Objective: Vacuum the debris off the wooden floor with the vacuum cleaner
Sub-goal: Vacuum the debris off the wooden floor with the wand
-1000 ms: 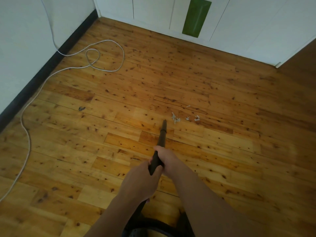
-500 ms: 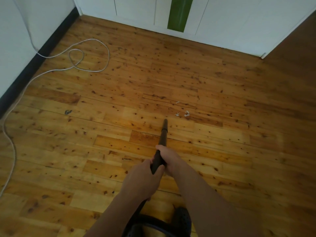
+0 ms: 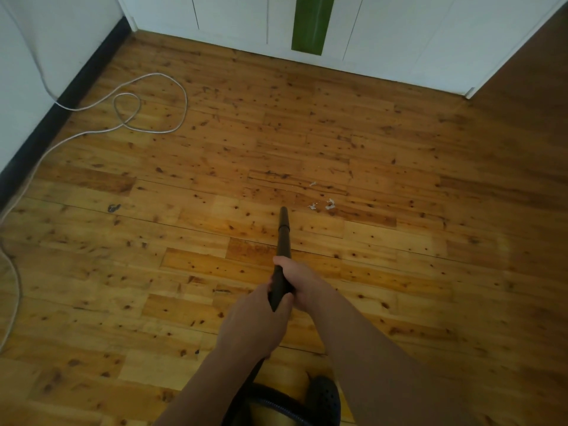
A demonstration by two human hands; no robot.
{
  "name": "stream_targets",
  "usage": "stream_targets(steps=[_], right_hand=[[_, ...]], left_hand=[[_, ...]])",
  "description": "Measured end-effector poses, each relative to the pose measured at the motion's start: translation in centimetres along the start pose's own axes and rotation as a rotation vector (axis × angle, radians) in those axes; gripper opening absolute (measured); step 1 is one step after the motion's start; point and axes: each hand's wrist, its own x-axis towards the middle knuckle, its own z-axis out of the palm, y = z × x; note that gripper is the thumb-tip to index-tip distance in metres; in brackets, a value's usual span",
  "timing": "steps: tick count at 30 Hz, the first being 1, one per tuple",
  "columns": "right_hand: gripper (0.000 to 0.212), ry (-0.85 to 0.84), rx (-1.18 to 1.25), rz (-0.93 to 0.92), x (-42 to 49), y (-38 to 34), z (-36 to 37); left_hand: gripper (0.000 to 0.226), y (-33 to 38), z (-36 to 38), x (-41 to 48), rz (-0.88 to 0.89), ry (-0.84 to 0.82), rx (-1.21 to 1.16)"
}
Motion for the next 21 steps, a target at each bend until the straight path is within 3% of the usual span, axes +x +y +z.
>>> stream_targets(steps=[21], right_hand=[[0.033,0.010,0.102,0.016,0.5,-3.1,-5.1]], left_hand=[[0.024,5.3,2.1,2.4,-0.006,-0.029,0.053]])
